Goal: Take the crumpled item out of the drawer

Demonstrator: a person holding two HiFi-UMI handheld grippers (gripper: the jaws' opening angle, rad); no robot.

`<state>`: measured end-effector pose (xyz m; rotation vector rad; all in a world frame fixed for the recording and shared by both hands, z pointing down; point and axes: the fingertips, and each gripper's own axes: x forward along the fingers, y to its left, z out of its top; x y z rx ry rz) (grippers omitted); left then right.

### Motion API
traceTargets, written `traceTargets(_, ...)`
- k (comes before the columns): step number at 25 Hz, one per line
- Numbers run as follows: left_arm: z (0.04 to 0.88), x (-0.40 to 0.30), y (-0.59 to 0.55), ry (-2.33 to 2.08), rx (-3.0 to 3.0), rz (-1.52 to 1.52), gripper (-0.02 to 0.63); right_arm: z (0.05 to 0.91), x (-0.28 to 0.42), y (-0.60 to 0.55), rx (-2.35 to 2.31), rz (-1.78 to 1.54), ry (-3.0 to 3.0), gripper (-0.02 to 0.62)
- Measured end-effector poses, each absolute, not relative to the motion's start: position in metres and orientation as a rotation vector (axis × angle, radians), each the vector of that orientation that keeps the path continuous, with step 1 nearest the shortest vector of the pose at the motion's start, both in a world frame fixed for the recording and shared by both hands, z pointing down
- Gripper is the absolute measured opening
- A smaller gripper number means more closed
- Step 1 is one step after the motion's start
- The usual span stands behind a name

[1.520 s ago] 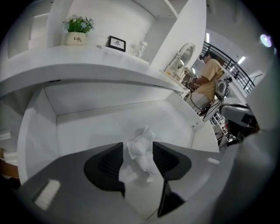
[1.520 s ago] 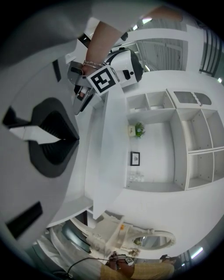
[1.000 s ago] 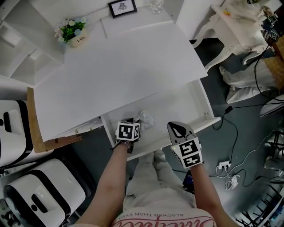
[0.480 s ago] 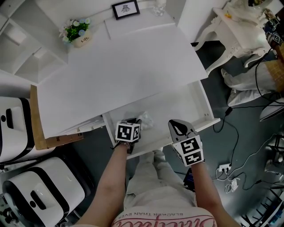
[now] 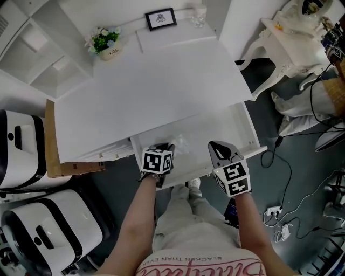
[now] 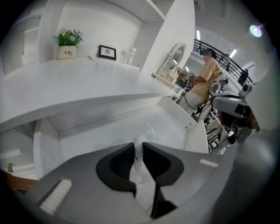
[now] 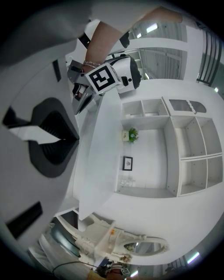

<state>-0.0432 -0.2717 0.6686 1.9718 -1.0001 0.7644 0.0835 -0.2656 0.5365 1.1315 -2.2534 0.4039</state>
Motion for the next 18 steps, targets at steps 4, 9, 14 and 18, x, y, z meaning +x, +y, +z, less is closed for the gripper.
traceTargets(4, 0.648, -0.047, -0.275, -1.035, 2.005, 0.729, 0.067, 0.523, 0.084, -0.270, 1.142, 0.371, -2.266, 0.006)
traceTargets(9, 0.620, -0.050, -0.279, -1.083, 2.056, 0.695, 0.067, 0.505, 0.085, -0.272, 1.143, 0.327, -2.292, 0.006)
traceTargets(14, 0.593, -0.054, -0.280, -1.129, 2.112, 0.666, 0.067, 0.490, 0.084, -0.272, 1.147, 0.294, -2.316, 0.006)
traceTargets(18, 0.566, -0.060, -0.284, -1.179, 2.154, 0.631, 0.067, 0.475, 0.081, -0.276, 1.153, 0.260, -2.341, 0.006)
